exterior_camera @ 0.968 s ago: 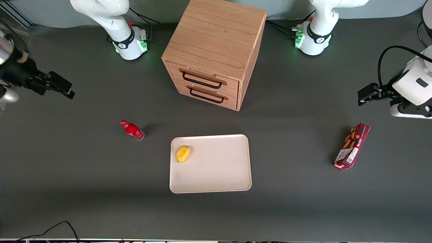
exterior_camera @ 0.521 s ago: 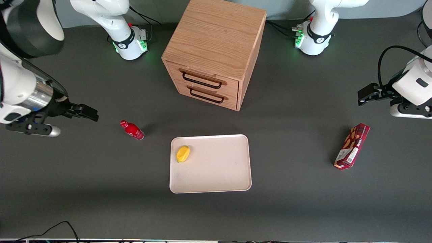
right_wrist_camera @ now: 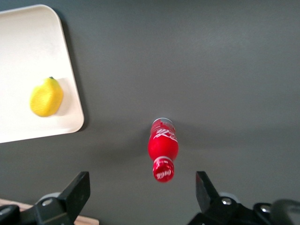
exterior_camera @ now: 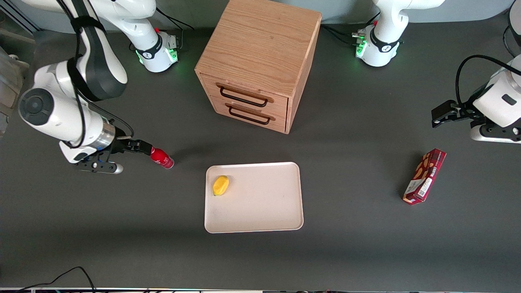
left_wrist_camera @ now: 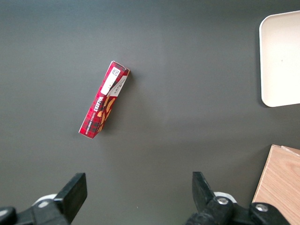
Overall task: Place coke bottle on tray
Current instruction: 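Move the open right gripper down to the red Coca-Cola bottle, then close the right gripper around the red bottle's body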
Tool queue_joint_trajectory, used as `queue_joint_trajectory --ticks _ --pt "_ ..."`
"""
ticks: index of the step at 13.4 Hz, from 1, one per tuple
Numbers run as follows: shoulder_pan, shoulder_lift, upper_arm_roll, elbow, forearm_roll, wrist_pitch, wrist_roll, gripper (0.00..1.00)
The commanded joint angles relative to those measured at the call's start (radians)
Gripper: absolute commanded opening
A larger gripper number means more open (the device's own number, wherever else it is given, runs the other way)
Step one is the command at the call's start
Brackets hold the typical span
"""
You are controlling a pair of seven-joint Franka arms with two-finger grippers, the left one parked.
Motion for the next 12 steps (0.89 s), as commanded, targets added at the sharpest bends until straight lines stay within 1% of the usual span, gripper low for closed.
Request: queue_joint_trajectory --ticks 1,5,8,9,11,12 --pt "-0.005 -0.024 0.001 -0.124 0.015 0.115 -0.036 1.0" --pt "-0.009 -0.003 0.001 -0.226 0.015 0.249 -0.036 1.0" --pt "-0.01 0.012 0.001 -0.234 0.015 0.257 -0.035 1.0" --pt "-0.01 0.015 0.001 -0.233 0.015 0.255 -0.036 0.89" --pt "-0.01 0.015 0.001 -0.233 0.015 0.249 -0.038 0.22" --pt "-0.009 0.015 0.001 -0.233 0.015 0.246 -0.038 0.0"
